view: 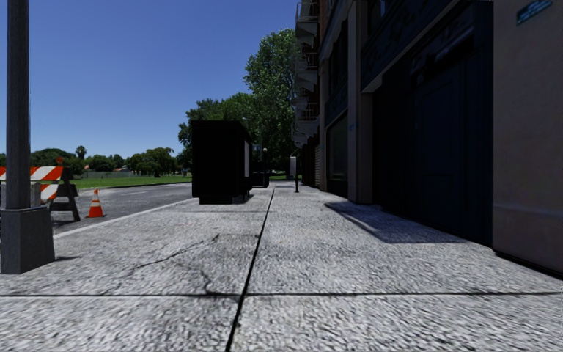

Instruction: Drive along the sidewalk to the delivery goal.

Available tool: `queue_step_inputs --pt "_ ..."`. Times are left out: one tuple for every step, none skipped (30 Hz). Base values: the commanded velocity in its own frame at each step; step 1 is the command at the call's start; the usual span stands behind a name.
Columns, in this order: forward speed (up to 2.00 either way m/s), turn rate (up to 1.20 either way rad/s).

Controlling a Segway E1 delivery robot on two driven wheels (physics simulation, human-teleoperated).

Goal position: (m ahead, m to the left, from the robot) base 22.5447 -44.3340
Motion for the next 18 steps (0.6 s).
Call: queue_step_inputs --pt "2.0 0.0" --pt "2.0 0.0" --pt "2.0 0.0" --pt "2.0 0.0" --pt "2.0 0.0" --pt "2.0 0.0" --pt "2.0 0.0" --pt "2.0 0.0" --pt "2.0 0.0" --pt "2.0 0.0" --pt "2.0 0.0" --pt "2.0 0.0" --pt "2.0 0.0" --pt "2.0 0.0" --pt "2.0 0.0" --pt "2.0 0.0" --pt "2.0 0.0" --pt "2.0 0.0"
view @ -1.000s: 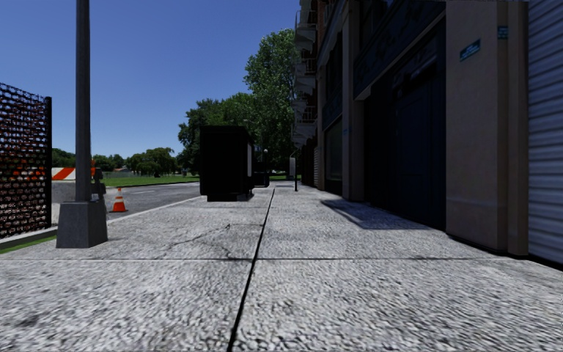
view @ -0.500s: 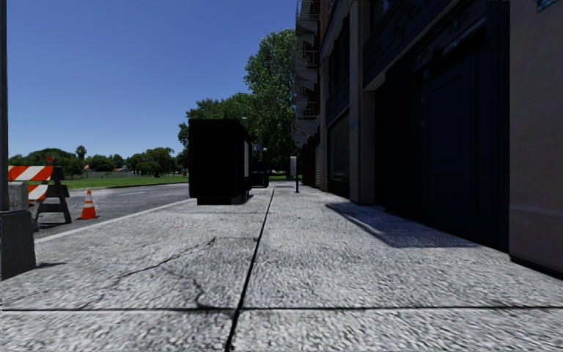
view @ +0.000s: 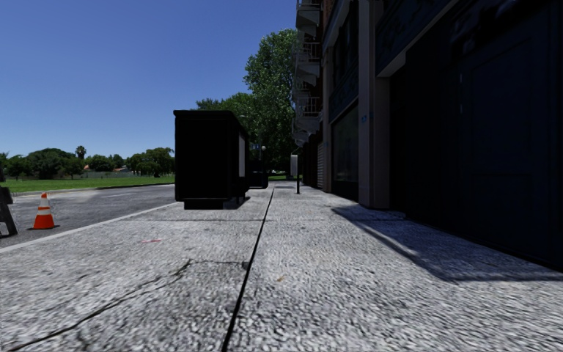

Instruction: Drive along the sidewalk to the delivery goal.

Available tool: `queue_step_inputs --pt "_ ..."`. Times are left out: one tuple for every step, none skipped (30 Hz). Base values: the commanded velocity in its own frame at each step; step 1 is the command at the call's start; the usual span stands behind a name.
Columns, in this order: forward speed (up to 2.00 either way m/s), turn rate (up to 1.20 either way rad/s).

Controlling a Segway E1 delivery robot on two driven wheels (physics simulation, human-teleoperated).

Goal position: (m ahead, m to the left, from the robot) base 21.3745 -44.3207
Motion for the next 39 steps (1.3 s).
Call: queue_step_inputs --pt "2.0 0.0" --pt "2.0 0.0" --pt "2.0 0.0" --pt "2.0 0.0" --pt "2.0 0.0" --pt "2.0 0.0" --pt "2.0 0.0" --pt "2.0 0.0" --pt "2.0 0.0" --pt "2.0 0.0" --pt "2.0 0.0" --pt "2.0 0.0" --pt "2.0 0.0" --pt "2.0 0.0" --pt "2.0 0.0" --pt "2.0 0.0" --pt "2.0 0.0" --pt "2.0 0.0" --pt "2.0 0.0" --pt "2.0 0.0" --pt "2.0 0.0" --pt "2.0 0.0" --pt "2.0 0.0" --pt "2.0 0.0" --pt "2.0 0.0" --pt "2.0 0.0" --pt "2.0 0.0" --pt "2.0 0.0" --pt "2.0 0.0" --pt "2.0 0.0" --pt "2.0 0.0" --pt "2.0 0.0" --pt "2.0 0.0" --pt "2.0 0.0" --pt "2.0 0.0" --pt "2.0 0.0" --pt "2.0 0.0" --pt "2.0 0.0" --pt "2.0 0.0"
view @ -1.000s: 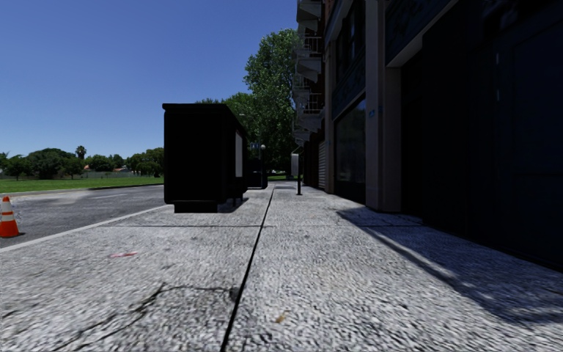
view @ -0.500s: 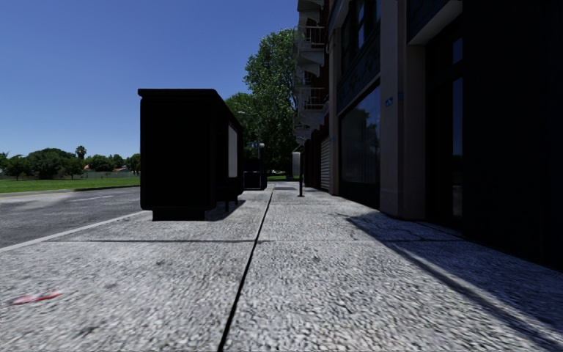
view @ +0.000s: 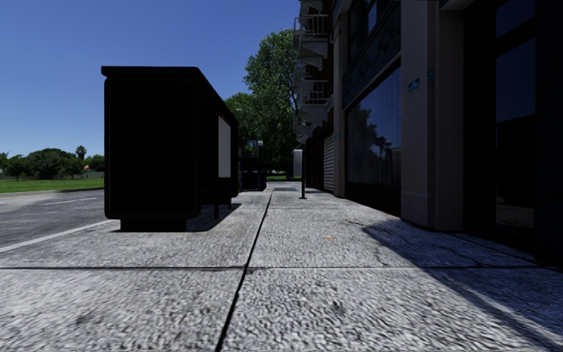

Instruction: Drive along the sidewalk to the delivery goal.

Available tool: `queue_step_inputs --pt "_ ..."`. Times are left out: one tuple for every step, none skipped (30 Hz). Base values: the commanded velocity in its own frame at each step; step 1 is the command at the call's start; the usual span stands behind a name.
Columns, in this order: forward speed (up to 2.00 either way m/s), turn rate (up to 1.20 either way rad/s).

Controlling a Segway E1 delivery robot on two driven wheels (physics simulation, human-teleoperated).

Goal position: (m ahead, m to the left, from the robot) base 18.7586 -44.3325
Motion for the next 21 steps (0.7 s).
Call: queue_step_inputs --pt "2.0 0.0" --pt "2.0 0.0" --pt "2.0 0.0" --pt "2.0 0.0" --pt "2.0 0.0" --pt "2.0 0.0" --pt "2.0 0.0" --pt "2.0 0.0" --pt "2.0 0.0" --pt "2.0 0.0" --pt "2.0 0.0" --pt "2.0 0.0" --pt "2.0 0.0" --pt "2.0 0.0" --pt "2.0 0.0" --pt "2.0 0.0" --pt "2.0 0.0" --pt "2.0 0.0" --pt "2.0 0.0" --pt "2.0 0.0" --pt "2.0 0.0"
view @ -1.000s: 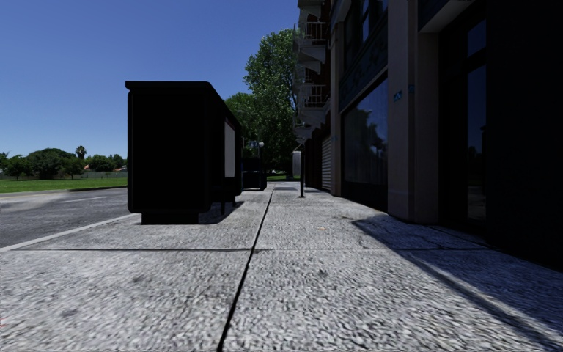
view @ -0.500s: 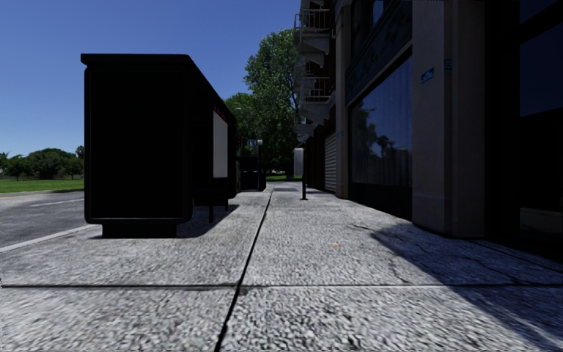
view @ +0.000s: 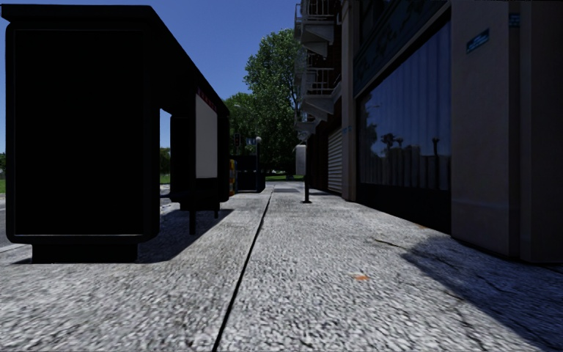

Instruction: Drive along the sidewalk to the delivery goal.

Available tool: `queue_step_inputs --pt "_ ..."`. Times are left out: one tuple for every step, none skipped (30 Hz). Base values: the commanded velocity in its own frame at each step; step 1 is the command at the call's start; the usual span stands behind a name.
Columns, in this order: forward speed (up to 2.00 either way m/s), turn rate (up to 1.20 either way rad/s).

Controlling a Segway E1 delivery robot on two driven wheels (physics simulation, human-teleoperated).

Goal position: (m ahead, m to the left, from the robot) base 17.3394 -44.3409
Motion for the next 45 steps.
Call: queue_step_inputs --pt "2.0 0.0" --pt "2.0 0.0" --pt "2.0 0.0" --pt "2.0 0.0" --pt "2.0 0.0" --pt "2.0 0.0" --pt "2.0 0.0" --pt "2.0 0.0" --pt "2.0 0.0" --pt "2.0 0.0" --pt "2.0 0.0" --pt "2.0 0.0" --pt "2.0 0.0" --pt "2.0 0.0" --pt "2.0 0.0" --pt "2.0 0.0" --pt "2.0 0.0" --pt "2.0 0.0" --pt "2.0 0.0" --pt "2.0 0.0" --pt "2.0 0.0" --pt "2.0 0.0" --pt "2.0 0.0" --pt "2.0 0.0" --pt "2.0 0.0" --pt "2.0 0.0" --pt "2.0 0.0" --pt "2.0 0.0" --pt "2.0 0.0" --pt "2.0 0.0" --pt "2.0 0.0" --pt "2.0 0.0" --pt "2.0 0.0" --pt "2.0 0.0" --pt "2.0 0.0" --pt "2.0 0.0" --pt "2.0 0.0" --pt "2.0 0.0" --pt "2.0 0.0" --pt "2.0 0.0" --pt "2.0 0.0" --pt "2.0 0.02" --pt "2.0 0.06" --pt "2.0 0.06" --pt "2.0 0.09"
